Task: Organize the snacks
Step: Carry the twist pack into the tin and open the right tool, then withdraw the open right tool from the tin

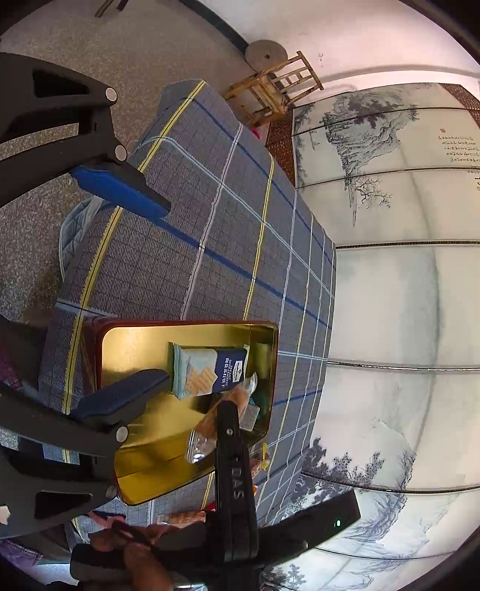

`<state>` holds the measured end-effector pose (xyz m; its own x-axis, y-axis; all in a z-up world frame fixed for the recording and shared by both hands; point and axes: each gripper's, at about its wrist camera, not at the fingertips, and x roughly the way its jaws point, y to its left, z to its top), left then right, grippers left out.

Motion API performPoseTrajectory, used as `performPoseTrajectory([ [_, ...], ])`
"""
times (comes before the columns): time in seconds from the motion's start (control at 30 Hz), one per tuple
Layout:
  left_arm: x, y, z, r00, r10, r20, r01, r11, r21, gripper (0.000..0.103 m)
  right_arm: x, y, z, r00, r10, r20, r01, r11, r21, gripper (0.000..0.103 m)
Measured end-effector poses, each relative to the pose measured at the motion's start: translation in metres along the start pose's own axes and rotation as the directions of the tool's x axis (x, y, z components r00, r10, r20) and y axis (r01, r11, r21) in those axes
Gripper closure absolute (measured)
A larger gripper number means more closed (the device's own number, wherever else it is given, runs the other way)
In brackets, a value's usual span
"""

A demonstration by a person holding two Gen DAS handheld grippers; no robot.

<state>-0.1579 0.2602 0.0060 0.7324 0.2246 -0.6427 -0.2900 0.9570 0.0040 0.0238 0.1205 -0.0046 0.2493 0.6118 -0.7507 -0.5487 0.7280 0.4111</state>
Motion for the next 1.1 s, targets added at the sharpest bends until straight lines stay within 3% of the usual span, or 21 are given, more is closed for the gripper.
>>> performPoseTrajectory([
  [0.27,0.002,0.005,0.002,1.000,0.027,0.016,-0.027,0.999,0.033,0.021,0.049,0.017,0.025,0.997,-0.057,-0.055,0.057,0.998,-0.002,0.065],
  [0.67,0.006,0.008,0.003,0.998,0.047,0.029,-0.049,0.997,0.064,0.013,0.071,0.027,0.043,0.996,-0.057,-0.063,0.059,0.998,0.035,0.063],
  [0.87,0.009,0.010,0.002,0.999,0.046,0.019,-0.047,0.997,0.065,0.012,0.058,0.024,0.045,1.000,-0.024,-0.007,0.025,0.998,0.050,0.063],
  [1.1,0.009,0.001,0.002,0.999,0.044,0.014,-0.046,0.995,0.087,0.012,0.007,0.028,0.028,0.988,0.031,0.149,-0.029,0.999,-0.016,0.062],
])
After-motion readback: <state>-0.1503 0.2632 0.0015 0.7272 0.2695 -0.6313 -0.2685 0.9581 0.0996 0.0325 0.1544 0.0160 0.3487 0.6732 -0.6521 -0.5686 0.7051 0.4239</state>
